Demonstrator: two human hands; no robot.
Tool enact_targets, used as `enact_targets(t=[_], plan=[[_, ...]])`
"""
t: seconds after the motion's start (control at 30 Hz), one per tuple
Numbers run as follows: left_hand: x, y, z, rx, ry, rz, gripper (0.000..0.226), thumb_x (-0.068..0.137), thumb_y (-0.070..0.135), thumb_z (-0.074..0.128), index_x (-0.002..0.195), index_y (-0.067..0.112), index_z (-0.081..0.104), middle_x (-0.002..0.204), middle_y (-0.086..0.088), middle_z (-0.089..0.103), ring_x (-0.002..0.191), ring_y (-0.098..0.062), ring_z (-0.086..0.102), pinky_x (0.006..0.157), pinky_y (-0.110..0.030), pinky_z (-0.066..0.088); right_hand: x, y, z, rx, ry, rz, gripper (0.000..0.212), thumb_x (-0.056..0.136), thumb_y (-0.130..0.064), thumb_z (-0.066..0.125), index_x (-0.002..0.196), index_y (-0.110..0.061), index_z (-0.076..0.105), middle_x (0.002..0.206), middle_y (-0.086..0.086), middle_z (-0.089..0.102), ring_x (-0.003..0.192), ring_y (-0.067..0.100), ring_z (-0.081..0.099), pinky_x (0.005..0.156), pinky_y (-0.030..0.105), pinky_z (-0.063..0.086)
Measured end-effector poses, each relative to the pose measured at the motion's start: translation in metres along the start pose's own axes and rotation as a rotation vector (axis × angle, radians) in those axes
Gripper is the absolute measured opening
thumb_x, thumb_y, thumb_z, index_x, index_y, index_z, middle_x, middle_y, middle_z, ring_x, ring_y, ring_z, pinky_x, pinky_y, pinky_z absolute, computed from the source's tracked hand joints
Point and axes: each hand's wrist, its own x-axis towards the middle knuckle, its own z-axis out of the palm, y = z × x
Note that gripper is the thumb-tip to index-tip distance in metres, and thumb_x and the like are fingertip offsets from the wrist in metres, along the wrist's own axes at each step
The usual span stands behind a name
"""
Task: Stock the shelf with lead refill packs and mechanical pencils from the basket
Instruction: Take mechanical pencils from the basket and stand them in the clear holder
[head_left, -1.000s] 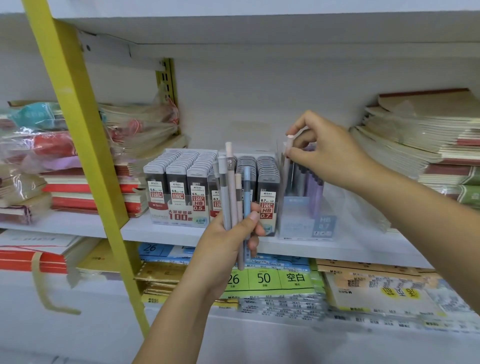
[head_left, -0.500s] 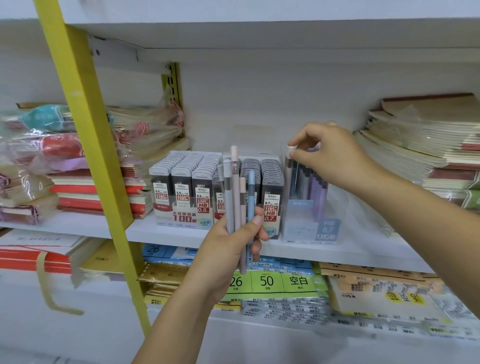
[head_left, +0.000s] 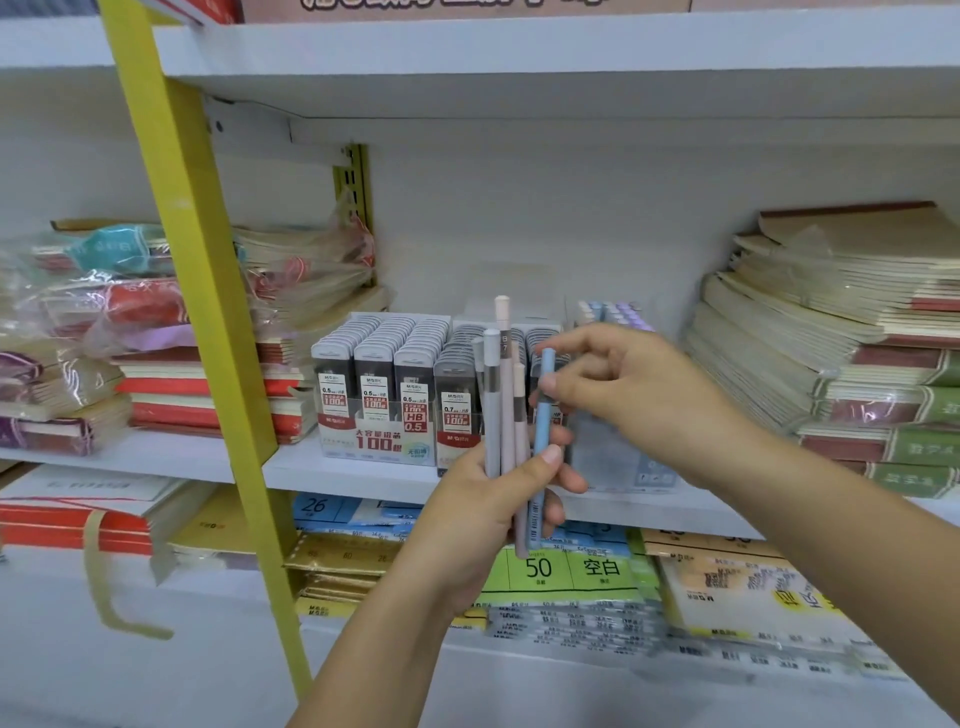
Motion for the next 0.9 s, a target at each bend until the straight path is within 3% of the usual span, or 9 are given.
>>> enact_targets(t=[0.07,0.13,0.23,0.37,0.47,0.57,0.77,0.9], plan=[[0.0,0.0,0.0,0.01,0.003,0.006,0.029,0.085,0.048,0.07,0.106,0.029,0.072,0.092,-0.005,0.077,0.067,-0.013,0.068,0.064,-0.025,0.056,0.003,-0.002,-0.006,0.117,0.088,-0.022,0.017,0.085,-0.021,0.071,0.1,-0.026,0.065,0.074,-0.006,0.075,0.068,-0.001,0.066,0.086,0.03,0.048],[0.002,0.001,-0.001,0.029,0.037,0.014,0.041,0.082,0.051,0.066,0.111,0.023,0.064,0.089,-0.004,0.077,0.06,-0.012,0.065,0.058,-0.023,0.054,0.01,-0.007,-0.023,0.2,0.267,-0.1,0.017,0.085,-0.015,0.072,0.095,-0.025,0.061,0.072,-0.001,0.073,0.06,0.006,0.063,0.06,0.018,0.045],[0.005,0.002,-0.004,0.011,0.109,0.031,0.048,0.079,0.05,0.064,0.11,0.013,0.059,0.072,0.001,0.068,0.047,-0.01,0.048,0.049,-0.026,0.045,0.027,-0.009,-0.056,-0.006,0.432,-0.239,0.019,0.087,-0.016,0.069,0.093,-0.028,0.056,0.078,0.006,0.073,0.064,0.011,0.059,0.065,0.022,0.044],[0.008,0.001,-0.006,-0.026,0.142,0.024,0.034,0.081,0.047,0.065,0.1,0.02,0.059,0.066,0.001,0.06,0.044,-0.008,0.041,0.044,-0.023,0.04,0.049,0.003,-0.062,-0.382,0.371,-0.237,0.022,0.087,-0.02,0.067,0.1,-0.027,0.052,0.072,-0.011,0.069,0.06,-0.003,0.054,0.058,0.011,0.036],[0.008,-0.001,-0.007,-0.019,0.129,0.028,0.026,0.081,0.049,0.066,0.095,0.027,0.063,0.067,0.001,0.06,0.044,-0.008,0.04,0.042,-0.022,0.038,0.059,0.017,-0.056,-0.531,0.325,-0.219,0.022,0.085,-0.023,0.068,0.098,-0.027,0.051,0.07,-0.013,0.063,0.075,0.008,0.057,0.067,0.028,0.04],[0.008,-0.002,-0.008,-0.013,0.122,0.029,0.022,0.082,0.049,0.066,0.092,0.029,0.063,0.068,0.001,0.06,0.045,-0.009,0.04,0.043,-0.022,0.038,0.064,0.029,-0.052,-0.602,0.282,-0.248,0.023,0.085,-0.023,0.069,0.093,-0.028,0.048,0.074,-0.014,0.057,0.085,0.017,0.055,0.069,0.032,0.041],[0.008,-0.002,-0.008,-0.007,0.141,0.024,0.031,0.082,0.049,0.065,0.096,0.022,0.058,0.068,0.001,0.06,0.045,-0.009,0.041,0.043,-0.023,0.039,0.068,0.033,-0.051,-0.548,0.286,-0.232,0.025,0.081,-0.023,0.075,0.084,-0.024,0.05,0.071,-0.013,0.06,0.079,0.018,0.059,0.068,0.032,0.044],[0.009,-0.002,-0.008,0.016,0.142,0.028,0.03,0.083,0.049,0.064,0.095,0.022,0.059,0.069,0.001,0.061,0.045,-0.009,0.041,0.044,-0.024,0.039,0.069,0.029,-0.051,-0.533,0.298,-0.187,0.028,0.078,-0.026,0.079,0.078,-0.023,0.051,0.065,-0.011,0.064,0.064,0.007,0.06,0.054,0.013,0.035]])
